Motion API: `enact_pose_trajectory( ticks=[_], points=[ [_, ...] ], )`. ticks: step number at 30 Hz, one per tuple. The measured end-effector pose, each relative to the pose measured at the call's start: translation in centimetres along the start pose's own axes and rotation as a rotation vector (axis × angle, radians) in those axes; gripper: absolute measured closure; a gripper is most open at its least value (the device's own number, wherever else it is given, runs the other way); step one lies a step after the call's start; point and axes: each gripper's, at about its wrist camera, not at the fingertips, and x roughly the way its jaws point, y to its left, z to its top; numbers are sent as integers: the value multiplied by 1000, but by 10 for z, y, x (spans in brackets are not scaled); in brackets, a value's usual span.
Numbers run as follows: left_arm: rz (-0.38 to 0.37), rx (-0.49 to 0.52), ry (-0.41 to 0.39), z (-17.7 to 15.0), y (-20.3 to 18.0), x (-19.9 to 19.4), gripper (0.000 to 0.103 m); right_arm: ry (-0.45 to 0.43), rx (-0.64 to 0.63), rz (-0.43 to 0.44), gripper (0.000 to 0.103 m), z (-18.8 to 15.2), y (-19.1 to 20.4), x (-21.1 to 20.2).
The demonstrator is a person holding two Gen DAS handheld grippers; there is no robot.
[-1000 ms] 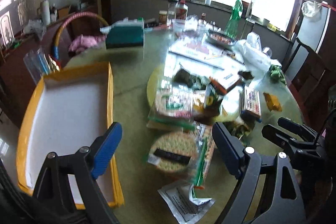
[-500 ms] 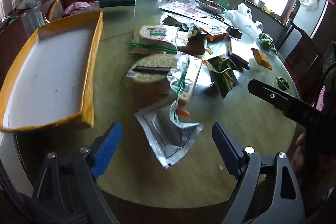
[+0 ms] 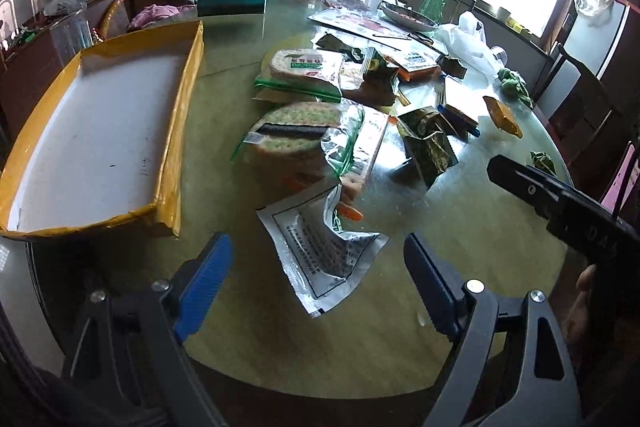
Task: Organize snacks
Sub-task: 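Move both tools over the snack pile toward the packs, then grasp the green garlic-pea bag with the right tool while the left tool grasps the silver sachet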
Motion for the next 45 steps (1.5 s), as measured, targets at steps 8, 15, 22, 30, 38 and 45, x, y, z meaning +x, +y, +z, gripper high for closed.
enact_pose_trajectory(
  ticks=[8,15,22,30,38,45],
  points=[
    [-42,-45,54,4,3,19,17,104,79,84,37,9,-21,46],
    [-71,-46,96,8,3,38,28,147,85,82,37,25,-18,79],
    [-125,-37,71,1,15,32,32,149,41,65,40,19,-12,84],
    [-187,-77,89,-5,22,20,33,178,9,92,84,7,-9,72],
    [-219,-202,96,7,33,14,24,134,90,118,49,1,-21,55],
    [-202,-218,110,6,29,32,52,168,167,185,23,23,-19,73]
  ],
)
